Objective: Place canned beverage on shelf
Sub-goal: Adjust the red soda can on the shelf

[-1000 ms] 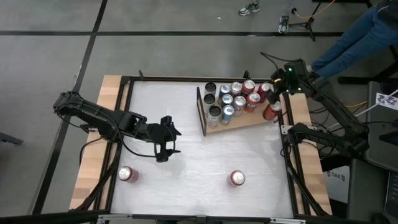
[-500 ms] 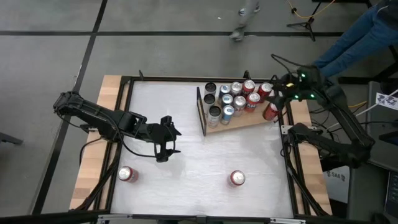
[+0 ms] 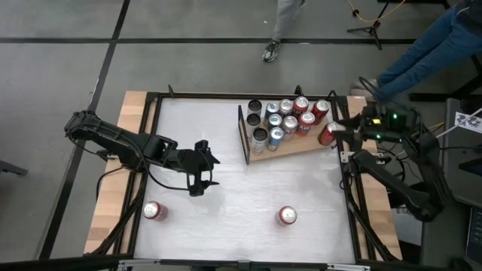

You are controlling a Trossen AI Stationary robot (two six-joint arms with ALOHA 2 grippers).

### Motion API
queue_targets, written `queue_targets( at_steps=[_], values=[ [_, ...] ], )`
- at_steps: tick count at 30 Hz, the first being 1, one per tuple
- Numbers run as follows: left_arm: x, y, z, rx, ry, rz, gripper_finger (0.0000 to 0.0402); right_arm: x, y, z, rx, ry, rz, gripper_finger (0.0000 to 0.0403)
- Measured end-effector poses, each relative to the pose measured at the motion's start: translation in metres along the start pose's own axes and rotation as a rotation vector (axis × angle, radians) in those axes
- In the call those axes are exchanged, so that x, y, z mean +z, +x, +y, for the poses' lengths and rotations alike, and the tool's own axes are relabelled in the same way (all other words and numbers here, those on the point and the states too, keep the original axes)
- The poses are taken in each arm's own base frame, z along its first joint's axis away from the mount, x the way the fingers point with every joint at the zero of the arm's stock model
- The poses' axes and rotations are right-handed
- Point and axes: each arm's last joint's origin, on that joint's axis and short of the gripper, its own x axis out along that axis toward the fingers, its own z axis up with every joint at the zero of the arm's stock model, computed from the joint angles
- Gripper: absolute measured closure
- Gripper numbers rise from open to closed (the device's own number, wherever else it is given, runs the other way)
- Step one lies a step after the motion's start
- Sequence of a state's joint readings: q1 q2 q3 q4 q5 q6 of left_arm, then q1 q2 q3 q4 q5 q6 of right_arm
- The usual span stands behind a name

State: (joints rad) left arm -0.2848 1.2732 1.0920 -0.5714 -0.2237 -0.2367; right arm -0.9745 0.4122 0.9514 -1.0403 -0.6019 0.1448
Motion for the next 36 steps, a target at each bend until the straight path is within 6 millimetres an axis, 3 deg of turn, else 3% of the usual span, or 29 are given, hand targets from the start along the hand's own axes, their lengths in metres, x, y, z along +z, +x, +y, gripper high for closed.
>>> queue_targets(
  at_steps=[4,13,21,29,36],
  values=[
    [0.002,0.000,0.000,-0.004,-0.004,-0.016,0.0059,-0.013,0.005,-0.004,0.052,0.046,-0.017,0.0137],
    [0.004,0.000,-0.001,-0.010,-0.010,-0.042,0.0059,-0.024,0.029,-0.019,0.175,0.077,-0.040,0.0220],
    [0.004,0.000,-0.001,-0.009,-0.010,-0.044,0.0059,-0.028,0.033,-0.022,0.195,0.085,-0.026,0.0309],
    [0.005,0.000,-0.001,-0.008,-0.012,-0.050,0.0059,-0.010,0.033,-0.019,0.207,-0.050,-0.175,0.0391],
    [0.005,0.000,-0.001,-0.005,-0.010,-0.051,0.0059,0.021,0.045,-0.024,0.226,-0.171,-0.317,0.0392]
  ],
)
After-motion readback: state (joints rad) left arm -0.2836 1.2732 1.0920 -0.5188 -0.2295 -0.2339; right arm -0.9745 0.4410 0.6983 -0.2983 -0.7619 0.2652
